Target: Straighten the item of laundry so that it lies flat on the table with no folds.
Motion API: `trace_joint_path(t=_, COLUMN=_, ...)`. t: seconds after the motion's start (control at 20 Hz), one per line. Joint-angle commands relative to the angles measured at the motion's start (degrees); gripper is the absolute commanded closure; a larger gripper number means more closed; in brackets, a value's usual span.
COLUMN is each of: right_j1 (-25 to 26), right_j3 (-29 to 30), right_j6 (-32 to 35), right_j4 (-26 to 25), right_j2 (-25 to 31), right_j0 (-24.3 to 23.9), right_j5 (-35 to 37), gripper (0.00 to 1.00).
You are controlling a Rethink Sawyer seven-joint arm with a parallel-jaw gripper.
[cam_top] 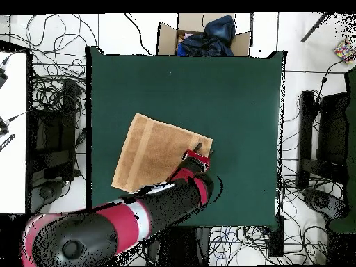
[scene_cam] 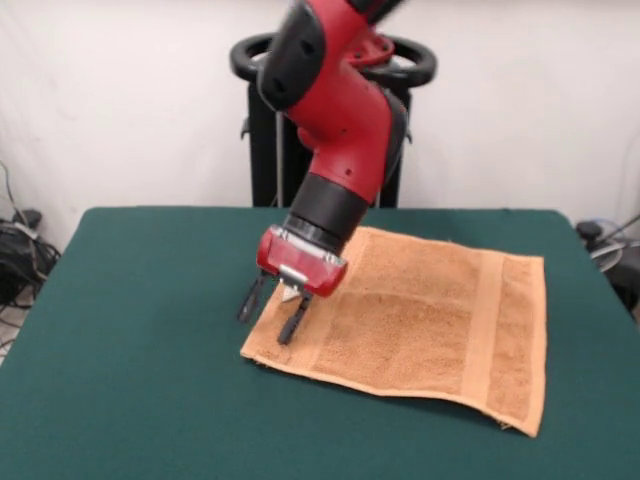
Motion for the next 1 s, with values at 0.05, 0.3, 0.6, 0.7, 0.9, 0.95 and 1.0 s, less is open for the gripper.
trace_joint_path(t=0.05, right_j1=-22.63, right_j3=2.21, right_j6=-2.58, right_j4=-9.04, right_j2=13.94, right_j0=-1.99, right_j5=22.67, gripper=0.0)
trace_joint_path(t=0.3, right_j1=-33.82, right_j3=5.28, right_j6=-7.22, right_j4=-12.07, right_j2=15.83, right_j0=-3.17, right_j5=33.99, gripper=0.0)
trace_joint_path(t=0.6, right_j1=-45.7, right_j3=14.05, right_j6=-11.49, right_j4=-12.85, right_j2=34.13, right_j0=-17.16, right_j5=39.49, gripper=0.0)
trace_joint_path(t=0.7, right_j1=-45.9, right_j3=17.92, right_j6=-15.12, right_j4=-12.79, right_j2=45.48, right_j0=-25.94, right_j5=40.44, gripper=0.0)
trace_joint_path(t=0.9, right_j1=-46.08, right_j3=18.87, right_j6=-18.83, right_j4=-13.93, right_j2=50.73, right_j0=-29.71, right_j5=44.73, gripper=0.0)
trace_joint_path(t=0.95, right_j1=-46.41, right_j3=18.21, right_j6=-19.32, right_j4=-14.53, right_j2=50.08, right_j0=-29.08, right_j5=46.26, gripper=0.0)
trace_joint_path(t=1.0, right_j1=-46.55, right_j3=17.35, right_j6=-19.87, right_j4=-15.52, right_j2=49.56, right_j0=-28.47, right_j5=47.5, gripper=0.0)
